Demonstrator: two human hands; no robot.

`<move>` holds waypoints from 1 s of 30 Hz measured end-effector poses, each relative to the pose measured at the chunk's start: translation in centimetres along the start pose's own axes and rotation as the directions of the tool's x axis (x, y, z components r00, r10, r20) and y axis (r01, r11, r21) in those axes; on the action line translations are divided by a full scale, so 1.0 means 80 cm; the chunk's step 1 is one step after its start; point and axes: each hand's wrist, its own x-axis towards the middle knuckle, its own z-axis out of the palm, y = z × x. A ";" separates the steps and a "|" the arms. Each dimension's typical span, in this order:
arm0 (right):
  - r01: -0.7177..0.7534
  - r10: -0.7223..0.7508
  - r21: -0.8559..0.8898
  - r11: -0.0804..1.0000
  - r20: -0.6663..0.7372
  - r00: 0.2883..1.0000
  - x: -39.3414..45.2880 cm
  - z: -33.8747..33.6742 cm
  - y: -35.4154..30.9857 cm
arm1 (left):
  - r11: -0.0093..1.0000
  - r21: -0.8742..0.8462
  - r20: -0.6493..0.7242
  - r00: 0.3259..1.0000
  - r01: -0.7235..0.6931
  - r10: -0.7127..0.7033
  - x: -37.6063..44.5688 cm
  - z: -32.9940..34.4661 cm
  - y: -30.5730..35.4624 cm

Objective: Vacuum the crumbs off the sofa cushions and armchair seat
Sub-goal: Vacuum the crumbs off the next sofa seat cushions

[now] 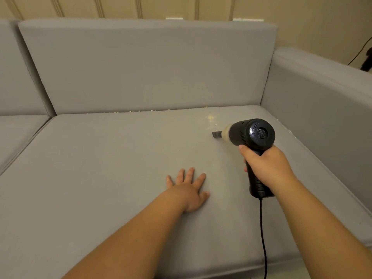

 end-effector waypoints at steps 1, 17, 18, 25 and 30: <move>-0.002 0.002 0.006 1.000 -0.005 1.000 0.004 0.001 0.001 | 1.000 0.004 -0.002 1.000 -0.002 0.002 0.000 0.000 -0.001; -0.020 0.023 0.075 0.997 -0.033 0.999 0.043 0.010 0.007 | 1.000 0.000 -0.111 0.994 0.005 -0.004 0.044 -0.016 -0.010; -0.040 0.044 0.103 0.994 -0.037 0.998 0.048 0.011 0.008 | 1.000 -0.006 -0.115 0.993 0.008 -0.009 0.046 -0.015 -0.010; -0.092 0.085 0.171 0.981 0.049 0.995 0.057 0.041 0.008 | 1.000 -0.025 -0.133 0.991 -0.010 0.007 0.052 -0.011 -0.019; -0.067 0.071 0.125 0.990 -0.024 0.997 0.063 0.031 0.005 | 1.000 -0.021 -0.140 0.990 -0.013 0.010 0.053 -0.007 -0.017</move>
